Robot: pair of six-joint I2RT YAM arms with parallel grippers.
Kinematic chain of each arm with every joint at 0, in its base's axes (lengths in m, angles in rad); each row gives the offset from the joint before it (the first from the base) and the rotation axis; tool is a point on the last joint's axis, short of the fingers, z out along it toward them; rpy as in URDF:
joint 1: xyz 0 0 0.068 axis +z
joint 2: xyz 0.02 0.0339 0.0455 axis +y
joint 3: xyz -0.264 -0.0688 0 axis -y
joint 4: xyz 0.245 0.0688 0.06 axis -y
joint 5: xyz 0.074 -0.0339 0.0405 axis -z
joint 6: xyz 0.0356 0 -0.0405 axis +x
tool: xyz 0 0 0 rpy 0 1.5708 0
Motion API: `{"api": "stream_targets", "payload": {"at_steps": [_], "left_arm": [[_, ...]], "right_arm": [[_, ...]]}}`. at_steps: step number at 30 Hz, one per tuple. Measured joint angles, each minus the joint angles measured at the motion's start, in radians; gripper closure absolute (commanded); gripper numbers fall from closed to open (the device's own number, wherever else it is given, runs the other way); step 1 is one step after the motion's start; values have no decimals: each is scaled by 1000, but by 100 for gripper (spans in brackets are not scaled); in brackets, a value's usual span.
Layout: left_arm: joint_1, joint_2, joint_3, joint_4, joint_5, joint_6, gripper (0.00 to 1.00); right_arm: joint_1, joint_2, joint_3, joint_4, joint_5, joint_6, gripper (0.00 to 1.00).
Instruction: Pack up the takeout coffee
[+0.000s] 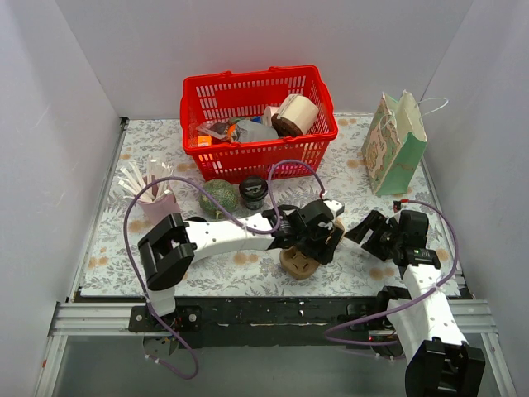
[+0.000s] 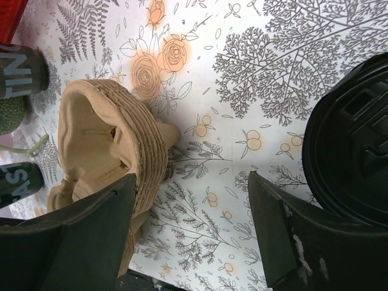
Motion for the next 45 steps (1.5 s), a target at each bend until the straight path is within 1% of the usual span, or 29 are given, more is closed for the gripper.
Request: {"api": "stream_targets", "payload": {"at_steps": [3, 6, 9, 17, 24, 27, 32, 36, 37, 45], "left_arm": [[-17, 38, 27, -42, -51, -32, 43], [-38, 60, 71, -86, -111, -55, 50], [-50, 91, 113, -116, -164, -76, 54], [-80, 129, 176, -196, -270, -106, 62], [-102, 161, 222, -263, -316, -114, 64], [-108, 165, 232, -296, -333, -122, 68], [-114, 181, 251, -322, -355, -140, 77], [-114, 183, 251, -332, -368, -148, 92], [-114, 183, 251, -335, -374, -149, 100], [-114, 183, 258, -345, -391, -150, 100]], "right_arm": [[0, -9, 5, -10, 13, -12, 18], [0, -9, 5, -18, 18, -20, 19], [0, -6, 5, -18, 18, -28, 19], [0, -2, 5, -18, 18, -40, 19], [0, -2, 5, -17, 18, -43, 19], [0, -4, 5, -17, 18, -47, 18], [0, -4, 5, -16, 18, -55, 18], [0, -4, 5, -16, 17, -61, 18], [0, -4, 5, -16, 17, -61, 19], [0, -2, 5, -11, -27, -80, 19]]}}
